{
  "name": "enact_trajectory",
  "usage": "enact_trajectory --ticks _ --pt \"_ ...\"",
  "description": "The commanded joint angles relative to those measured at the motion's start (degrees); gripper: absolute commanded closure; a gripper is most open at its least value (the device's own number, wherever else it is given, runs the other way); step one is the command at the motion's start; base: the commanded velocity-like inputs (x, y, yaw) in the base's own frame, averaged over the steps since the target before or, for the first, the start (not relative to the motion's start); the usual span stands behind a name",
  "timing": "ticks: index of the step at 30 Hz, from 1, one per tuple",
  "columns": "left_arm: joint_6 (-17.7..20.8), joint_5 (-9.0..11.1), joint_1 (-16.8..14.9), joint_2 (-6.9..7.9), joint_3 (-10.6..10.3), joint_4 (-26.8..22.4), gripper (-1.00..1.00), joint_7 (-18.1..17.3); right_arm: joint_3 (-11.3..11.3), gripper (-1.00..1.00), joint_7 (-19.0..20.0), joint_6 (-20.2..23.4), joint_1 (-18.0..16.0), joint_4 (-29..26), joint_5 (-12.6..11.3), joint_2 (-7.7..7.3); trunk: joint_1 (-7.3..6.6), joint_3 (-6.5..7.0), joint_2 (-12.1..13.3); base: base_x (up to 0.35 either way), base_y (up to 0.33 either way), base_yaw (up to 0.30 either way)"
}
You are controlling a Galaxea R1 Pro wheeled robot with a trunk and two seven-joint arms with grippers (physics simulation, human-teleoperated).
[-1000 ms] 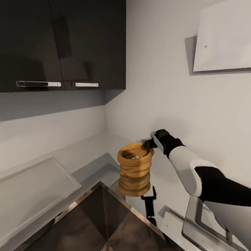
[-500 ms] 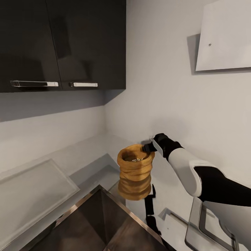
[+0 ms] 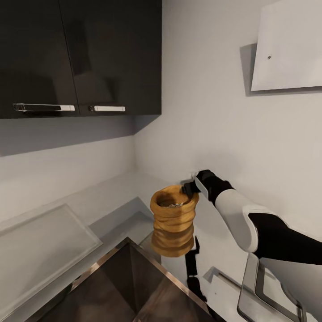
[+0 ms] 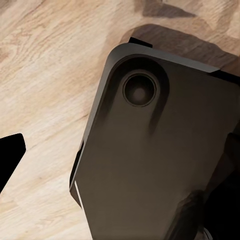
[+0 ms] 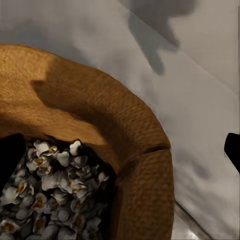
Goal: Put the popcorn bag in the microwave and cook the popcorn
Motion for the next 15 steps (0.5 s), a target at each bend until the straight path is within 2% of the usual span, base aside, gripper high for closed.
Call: enact_trajectory --ticks 1,14,15 --pt "-0.11 0.01 -0.01 -0.01 0.36 -0.04 -1.00 0.03 -0.53 -1.00 -0.08 -0.06 -0.02 -0.42 0.52 0.25 0.01 -0.07 -0.04 0.000 0.000 0.000" --pt "-0.11 0.01 0.00 0.01 0.36 -0.04 -1.00 0.04 -0.60 -1.00 -0.01 -4.23 0.46 -2.71 0.26 -0.06 0.01 -0.07 -0.04 0.000 0.000 0.000" --pt "-0.11 0.01 0.01 0.02 0.36 -0.04 -1.00 0.03 -0.60 -1.00 -0.02 -8.29 0.46 -2.66 0.26 -0.14 0.01 -0.07 -0.04 0.000 0.000 0.000"
